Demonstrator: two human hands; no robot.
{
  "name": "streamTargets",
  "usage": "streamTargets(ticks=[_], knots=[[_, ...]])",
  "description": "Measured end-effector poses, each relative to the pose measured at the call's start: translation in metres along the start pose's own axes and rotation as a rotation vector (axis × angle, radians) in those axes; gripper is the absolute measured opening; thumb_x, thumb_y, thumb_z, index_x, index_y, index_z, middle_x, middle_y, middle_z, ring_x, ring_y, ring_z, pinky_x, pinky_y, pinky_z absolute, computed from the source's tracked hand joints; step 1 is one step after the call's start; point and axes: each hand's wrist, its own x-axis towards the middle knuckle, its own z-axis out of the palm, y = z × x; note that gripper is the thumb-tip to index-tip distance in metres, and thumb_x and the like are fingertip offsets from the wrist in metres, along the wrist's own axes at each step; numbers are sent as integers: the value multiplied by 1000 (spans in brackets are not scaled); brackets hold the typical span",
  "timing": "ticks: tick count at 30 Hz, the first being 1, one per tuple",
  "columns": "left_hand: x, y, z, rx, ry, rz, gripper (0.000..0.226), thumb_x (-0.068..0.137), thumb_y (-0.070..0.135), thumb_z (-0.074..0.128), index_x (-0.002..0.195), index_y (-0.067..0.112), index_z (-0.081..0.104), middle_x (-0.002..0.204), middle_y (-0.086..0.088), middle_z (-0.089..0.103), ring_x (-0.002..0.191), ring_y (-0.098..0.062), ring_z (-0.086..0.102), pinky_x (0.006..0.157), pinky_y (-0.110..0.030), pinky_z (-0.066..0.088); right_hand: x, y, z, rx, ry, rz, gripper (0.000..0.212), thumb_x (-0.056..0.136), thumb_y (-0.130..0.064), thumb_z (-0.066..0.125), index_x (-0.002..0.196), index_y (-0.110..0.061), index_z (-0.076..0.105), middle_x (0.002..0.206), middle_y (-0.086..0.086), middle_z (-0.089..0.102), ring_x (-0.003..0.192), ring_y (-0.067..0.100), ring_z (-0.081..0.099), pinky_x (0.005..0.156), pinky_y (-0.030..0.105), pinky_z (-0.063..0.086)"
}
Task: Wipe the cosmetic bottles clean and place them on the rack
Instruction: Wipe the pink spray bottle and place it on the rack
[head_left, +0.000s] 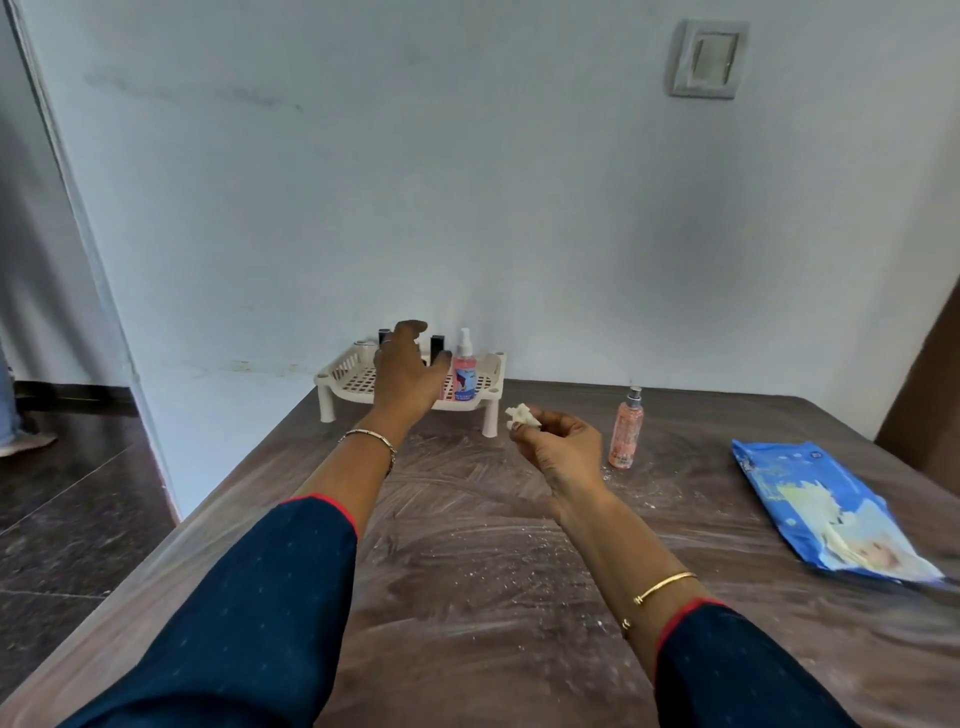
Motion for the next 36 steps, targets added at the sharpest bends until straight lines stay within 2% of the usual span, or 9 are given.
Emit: streamTargets(ticks=[4,7,11,14,16,20,26,29,36], knots=[[-24,27,24,-18,-81,59,47,85,21,66,128,10,50,129,-10,54,119,-25,51,98,-30,40,-7,-12,-32,-27,33,-4,18,80,4,69,89,-10,63,83,6,66,74,14,61,71,23,51],[-41,53,42,-75,-184,100,30,86,18,64,116,15,60,122,-6,59,114,-21,54,93,-26,41,-6,-18,-60,-3,99,8,16,83,-1,68,98,-5,64,78,6,64,70,12,57,68,22,48],[-55,82,66,-25,-270,193,15,89,21,61,98,25,73,117,-4,63,113,-18,54,91,-26,41,-3,-24,-94,0,176,24,11,85,-7,68,95,-10,64,84,6,66,72,12,59,63,20,46],[-58,95,85,28,-321,248,16,89,27,60,97,31,73,116,-1,67,112,-18,56,91,-30,45,-1,-31,-110,11,199,26,9,85,-6,67,84,-14,62,79,3,65,66,9,57,63,18,43],[-56,100,99,65,-353,262,17,89,32,59,99,35,72,118,0,65,112,-19,57,94,-34,46,2,-36,-119,26,211,12,9,86,-6,65,85,-14,61,84,5,65,68,9,57,62,17,43],[-53,104,122,219,-333,299,24,89,40,56,109,37,68,122,3,63,116,-20,54,98,-46,44,11,-38,-133,47,238,11,16,86,-6,64,100,-12,62,98,9,66,78,13,58,60,18,42],[-49,102,151,281,-346,355,26,94,35,52,118,37,64,123,6,65,119,-18,55,99,-43,41,23,-40,-148,44,246,25,15,86,-5,63,83,-18,58,90,4,63,81,12,56,59,18,40],[-52,103,159,260,-361,355,24,95,32,53,114,34,66,117,10,68,115,-13,57,99,-40,40,27,-37,-151,45,250,33,15,86,-5,63,80,-18,57,85,3,62,76,11,54,60,18,41],[-54,105,160,154,-369,316,10,86,25,66,94,28,70,96,10,72,95,-9,63,91,-43,48,29,-31,-149,16,248,44,13,85,-6,64,80,-16,58,88,5,63,77,11,55,59,18,41]])
